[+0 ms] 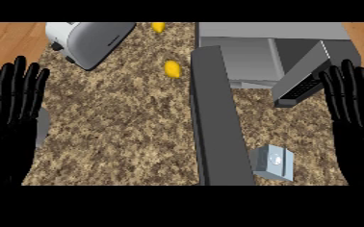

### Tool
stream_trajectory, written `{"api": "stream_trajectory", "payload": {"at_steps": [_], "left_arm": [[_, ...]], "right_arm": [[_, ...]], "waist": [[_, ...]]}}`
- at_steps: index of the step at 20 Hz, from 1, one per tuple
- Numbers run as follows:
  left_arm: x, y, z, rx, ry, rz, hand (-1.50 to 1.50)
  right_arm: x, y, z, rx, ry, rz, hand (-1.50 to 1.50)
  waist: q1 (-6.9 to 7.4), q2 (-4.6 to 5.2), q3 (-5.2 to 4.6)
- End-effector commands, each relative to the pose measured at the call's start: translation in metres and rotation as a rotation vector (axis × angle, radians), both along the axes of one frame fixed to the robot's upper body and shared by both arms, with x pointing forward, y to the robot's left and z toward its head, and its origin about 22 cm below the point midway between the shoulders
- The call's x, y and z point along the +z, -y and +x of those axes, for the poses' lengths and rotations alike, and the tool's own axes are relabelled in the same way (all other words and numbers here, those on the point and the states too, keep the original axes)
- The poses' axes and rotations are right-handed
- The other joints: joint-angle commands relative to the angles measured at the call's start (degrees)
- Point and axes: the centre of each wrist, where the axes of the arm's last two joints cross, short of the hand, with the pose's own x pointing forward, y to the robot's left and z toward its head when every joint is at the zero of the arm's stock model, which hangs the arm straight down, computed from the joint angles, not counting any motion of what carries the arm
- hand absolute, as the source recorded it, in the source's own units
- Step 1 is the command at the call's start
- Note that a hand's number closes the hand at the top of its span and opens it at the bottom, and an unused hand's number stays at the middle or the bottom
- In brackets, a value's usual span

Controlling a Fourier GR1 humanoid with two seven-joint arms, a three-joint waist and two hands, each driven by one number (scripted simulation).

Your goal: Pick up the milk, place it into the microwave and close the microwave

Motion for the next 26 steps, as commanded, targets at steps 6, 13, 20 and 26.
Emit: {"api": "stream_trajectory", "payload": {"at_steps": [6,13,20,26], "left_arm": [[-0.003,0.049,-0.008,0.08,0.061,-0.043,-1.5],[-0.032,0.064,-0.064,0.146,-0.092,-0.256,-1.5],[-0.027,0.054,-0.106,0.141,-0.077,-0.258,-1.5],[-0.049,0.052,-0.137,0.151,-0.091,-0.254,-1.5]], "right_arm": [[0.034,-0.01,-0.09,-0.012,0.005,0.039,-1.5],[0.034,-0.013,-0.131,0.105,-0.038,0.012,-1.5],[0.028,-0.02,-0.15,0.043,-0.053,0.002,-1.5],[0.003,-0.016,-0.148,-0.005,-0.051,-0.074,-1.5]], "waist": [[-2.97,-1.17,0.5],[-2.04,-1.21,0.51],[-1.64,-1.24,0.44],[-0.9,-1.57,0.37]]}}
